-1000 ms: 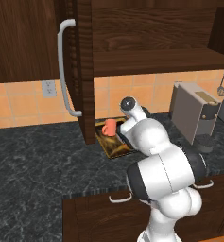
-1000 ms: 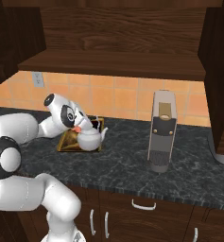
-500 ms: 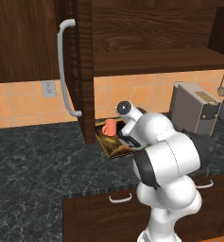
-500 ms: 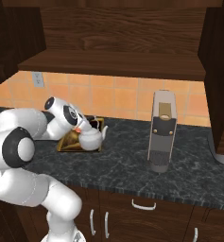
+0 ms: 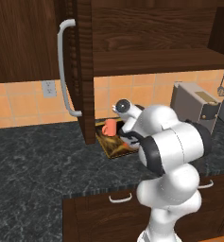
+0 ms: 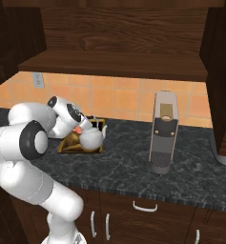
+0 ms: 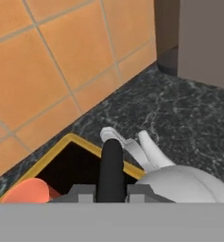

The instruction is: Pick the kettle from the counter and place it on the tray. Then pick the mug from the cabinet and place it on the tray. Then close the cabinet doors.

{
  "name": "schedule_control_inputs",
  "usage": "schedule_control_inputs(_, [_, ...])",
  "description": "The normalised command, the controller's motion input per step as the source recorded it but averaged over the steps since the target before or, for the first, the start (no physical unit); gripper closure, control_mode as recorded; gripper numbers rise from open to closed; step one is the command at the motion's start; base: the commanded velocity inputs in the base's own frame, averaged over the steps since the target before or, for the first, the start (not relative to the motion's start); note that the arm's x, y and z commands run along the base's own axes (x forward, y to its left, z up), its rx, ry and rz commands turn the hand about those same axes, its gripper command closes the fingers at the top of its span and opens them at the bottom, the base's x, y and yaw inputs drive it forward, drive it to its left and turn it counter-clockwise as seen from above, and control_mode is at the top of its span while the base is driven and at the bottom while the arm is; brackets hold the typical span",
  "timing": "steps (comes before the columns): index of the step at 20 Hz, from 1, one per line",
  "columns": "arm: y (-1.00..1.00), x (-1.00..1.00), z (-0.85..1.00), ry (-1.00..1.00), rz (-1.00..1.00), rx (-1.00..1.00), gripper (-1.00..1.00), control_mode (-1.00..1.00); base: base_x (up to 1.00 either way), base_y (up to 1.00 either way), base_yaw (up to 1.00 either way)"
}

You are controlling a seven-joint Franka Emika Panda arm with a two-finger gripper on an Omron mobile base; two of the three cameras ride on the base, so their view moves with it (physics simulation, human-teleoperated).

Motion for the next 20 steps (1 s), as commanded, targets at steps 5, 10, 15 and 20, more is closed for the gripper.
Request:
schedule_control_inputs(5, [-0.05,-0.16,0.06,-0.06,0.09,0.01,1.0,-1.0,0.0,0.0,0.0])
schedule_control_inputs(10, [-0.07,-0.12,0.23,-0.06,0.06,0.0,1.0,-1.0,0.0,0.0,0.0])
schedule_control_inputs(15, [0.06,0.01,0.01,0.12,0.09,0.03,1.0,-1.0,0.0,0.0,0.0])
schedule_control_inputs(20, [0.21,0.02,0.0,0.11,0.13,0.04,1.0,-1.0,0.0,0.0,0.0])
